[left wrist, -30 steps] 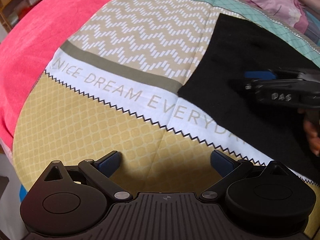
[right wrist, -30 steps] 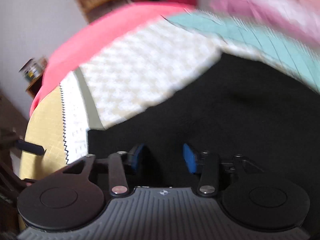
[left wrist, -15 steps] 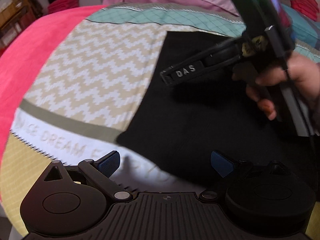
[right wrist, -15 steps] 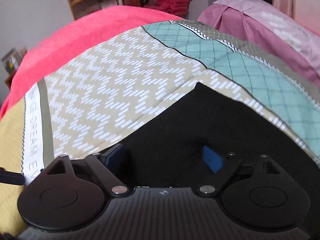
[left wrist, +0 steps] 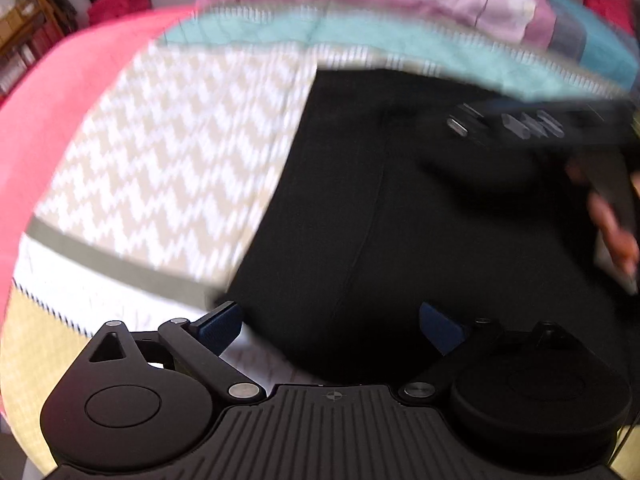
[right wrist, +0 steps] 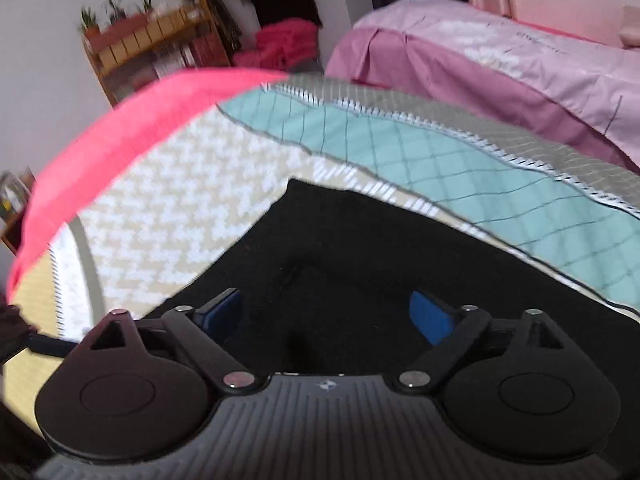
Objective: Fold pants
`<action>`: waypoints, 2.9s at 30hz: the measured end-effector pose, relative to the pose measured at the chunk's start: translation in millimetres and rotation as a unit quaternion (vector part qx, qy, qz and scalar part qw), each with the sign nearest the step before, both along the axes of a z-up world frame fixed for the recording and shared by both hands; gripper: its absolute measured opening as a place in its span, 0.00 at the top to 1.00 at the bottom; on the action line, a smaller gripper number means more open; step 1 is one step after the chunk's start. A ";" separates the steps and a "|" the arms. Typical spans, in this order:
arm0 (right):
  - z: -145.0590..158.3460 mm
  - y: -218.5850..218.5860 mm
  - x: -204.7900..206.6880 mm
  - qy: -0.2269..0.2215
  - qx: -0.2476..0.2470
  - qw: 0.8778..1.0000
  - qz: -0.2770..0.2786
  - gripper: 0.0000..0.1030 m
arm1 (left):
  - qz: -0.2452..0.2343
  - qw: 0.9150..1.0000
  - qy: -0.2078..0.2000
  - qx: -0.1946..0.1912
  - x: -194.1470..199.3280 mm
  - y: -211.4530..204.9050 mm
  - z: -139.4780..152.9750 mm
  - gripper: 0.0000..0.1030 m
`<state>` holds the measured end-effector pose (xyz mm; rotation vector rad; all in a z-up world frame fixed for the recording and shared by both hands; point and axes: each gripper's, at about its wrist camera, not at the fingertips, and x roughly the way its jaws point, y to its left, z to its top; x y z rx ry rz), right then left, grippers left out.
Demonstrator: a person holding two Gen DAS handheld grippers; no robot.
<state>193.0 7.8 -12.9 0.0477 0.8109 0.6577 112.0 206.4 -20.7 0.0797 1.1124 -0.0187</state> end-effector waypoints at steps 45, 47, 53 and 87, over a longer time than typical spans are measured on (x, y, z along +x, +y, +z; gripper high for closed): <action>-32.6 -466.6 -113.2 0.029 -0.086 0.860 -0.503 0.05 | 0.049 0.998 -0.021 0.039 144.0 -106.7 -62.5 0.00; -33.3 -462.6 -111.0 0.041 -0.119 0.863 -0.490 0.06 | 0.054 0.998 -0.016 0.039 144.8 -107.3 -61.6 0.00; -6.9 -436.2 -139.6 0.018 -0.109 0.876 -0.470 0.07 | 0.049 0.998 0.011 0.023 140.1 -105.0 -44.4 0.00; -21.0 -433.4 -335.1 0.076 -0.032 0.686 -0.723 0.90 | -0.133 0.990 0.042 0.007 -16.3 -148.2 -51.7 0.00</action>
